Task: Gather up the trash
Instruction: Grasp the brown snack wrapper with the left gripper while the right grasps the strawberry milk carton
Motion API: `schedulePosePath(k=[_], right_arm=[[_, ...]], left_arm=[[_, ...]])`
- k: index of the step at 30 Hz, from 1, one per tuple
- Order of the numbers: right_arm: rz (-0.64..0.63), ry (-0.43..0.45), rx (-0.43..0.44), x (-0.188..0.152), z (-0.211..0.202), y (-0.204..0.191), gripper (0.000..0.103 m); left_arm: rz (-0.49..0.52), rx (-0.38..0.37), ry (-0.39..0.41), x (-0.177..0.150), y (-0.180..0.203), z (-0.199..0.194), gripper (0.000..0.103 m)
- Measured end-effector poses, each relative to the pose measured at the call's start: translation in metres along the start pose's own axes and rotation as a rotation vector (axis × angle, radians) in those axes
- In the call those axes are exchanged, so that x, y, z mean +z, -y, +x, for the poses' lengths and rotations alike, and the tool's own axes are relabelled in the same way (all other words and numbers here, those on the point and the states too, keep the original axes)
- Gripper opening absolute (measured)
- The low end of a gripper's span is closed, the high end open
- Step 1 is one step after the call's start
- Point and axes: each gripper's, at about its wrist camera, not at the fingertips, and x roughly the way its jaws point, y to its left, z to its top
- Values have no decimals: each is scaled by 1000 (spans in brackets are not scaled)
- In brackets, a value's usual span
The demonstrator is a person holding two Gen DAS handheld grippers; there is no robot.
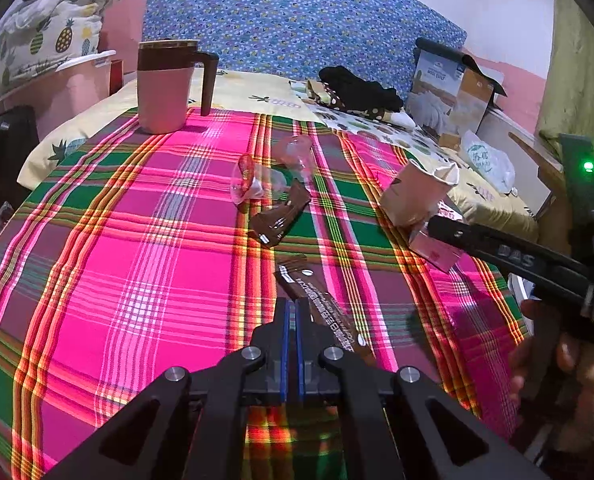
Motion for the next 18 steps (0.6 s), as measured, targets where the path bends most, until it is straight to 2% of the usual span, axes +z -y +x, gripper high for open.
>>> schedulePosePath(k=[8,13,15,18], right_arm=[[20,13,-75,5,4,3,68],[9,2,-83,9,10,-3,69],[20,-10,-85,10,16,-1,71],[38,-21,-106,10,18,7,71]], left_arm=[[-14,-28,-12,2,-2,5,3],[-27,-45,-31,2,2,10,3],[-30,-47,-39,2,5,12,4],[-29,-55,-46,1,9,13,12]])
